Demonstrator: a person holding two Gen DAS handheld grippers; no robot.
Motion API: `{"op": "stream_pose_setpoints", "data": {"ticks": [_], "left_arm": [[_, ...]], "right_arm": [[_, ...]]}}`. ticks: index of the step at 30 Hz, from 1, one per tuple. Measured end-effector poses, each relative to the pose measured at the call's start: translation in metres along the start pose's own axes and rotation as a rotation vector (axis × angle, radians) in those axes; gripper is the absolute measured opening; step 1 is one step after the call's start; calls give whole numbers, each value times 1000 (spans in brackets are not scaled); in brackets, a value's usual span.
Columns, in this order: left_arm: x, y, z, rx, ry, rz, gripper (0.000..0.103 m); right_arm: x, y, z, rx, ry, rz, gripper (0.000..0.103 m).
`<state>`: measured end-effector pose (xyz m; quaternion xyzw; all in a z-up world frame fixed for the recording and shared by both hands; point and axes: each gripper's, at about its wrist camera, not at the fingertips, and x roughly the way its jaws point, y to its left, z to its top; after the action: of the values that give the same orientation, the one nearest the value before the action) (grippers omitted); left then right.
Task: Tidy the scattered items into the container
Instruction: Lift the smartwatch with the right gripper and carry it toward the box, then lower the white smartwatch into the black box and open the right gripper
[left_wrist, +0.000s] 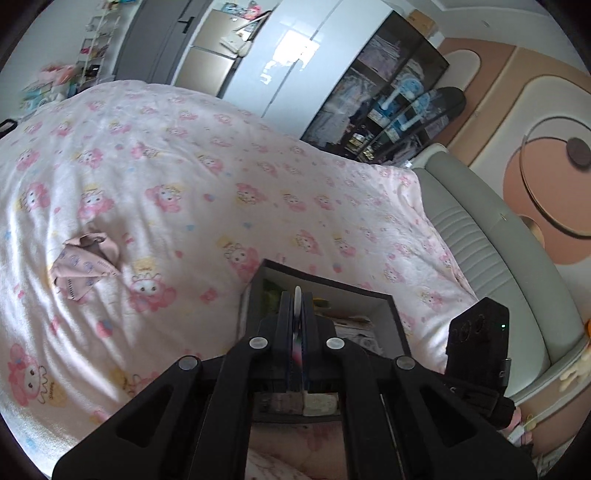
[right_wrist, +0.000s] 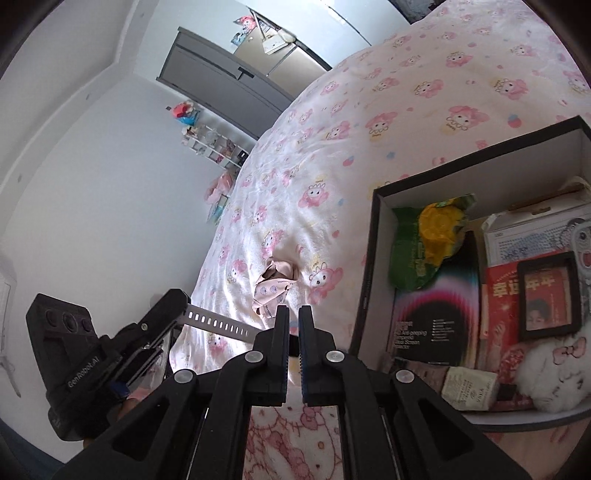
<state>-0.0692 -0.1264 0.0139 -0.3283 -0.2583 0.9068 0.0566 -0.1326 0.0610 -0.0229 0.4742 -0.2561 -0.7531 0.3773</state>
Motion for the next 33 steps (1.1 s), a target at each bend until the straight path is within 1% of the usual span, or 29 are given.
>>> {"op": "stream_pose_setpoints", "data": {"ticks": [3,5,8,10,13,15,16,18,20,22,24,25,26,30,31,33], "left_arm": [[9,-52,3,73,17,-86,1],[19,-85,2,121,24,-126,1],[43,-127,0,165,62,-162,1],[56,-147,-2,173,82,-199,1],[67,-173,-4,187,89,-241,1],[72,-182,-3,174,83,-273,1],[74,-183,-4,164,77,-276,1],[85,-175,-5,133,94,-232,1],[106,-144,-14,47,145,-177,1],[129,-106,-31,-46,209,-134,1],[144,-75,-47,-89,248,-69,1],[148,-62,-54,-99,260,-33,1],[151,-53,-58,-105,267,-12,1],[150,-29,-63,-122,265,31,1],[148,-26,-62,-125,262,34,1],[145,-23,-61,-125,261,12,1]], "right_arm": [[-34,-12,0,26,-53,-2,3],[-56,-19,0,33,-92,-8,3],[-81,-35,0,60,-136,-17,3],[-93,-45,0,83,-155,-26,3],[-110,-60,-2,100,-181,-46,3],[-118,-71,-1,115,-202,-62,3],[-122,-77,-1,125,-213,-70,3],[-127,-89,1,145,-226,-95,3],[-125,-102,3,147,-229,-139,3],[-119,-120,4,174,-204,-202,3],[-114,-135,3,210,-176,-215,3],[-114,-139,2,218,-170,-218,3],[-114,-141,2,219,-168,-227,4],[-108,-141,3,216,-152,-241,4],[-106,-139,4,210,-148,-246,4],[-98,-136,4,203,-123,-247,4]]}}
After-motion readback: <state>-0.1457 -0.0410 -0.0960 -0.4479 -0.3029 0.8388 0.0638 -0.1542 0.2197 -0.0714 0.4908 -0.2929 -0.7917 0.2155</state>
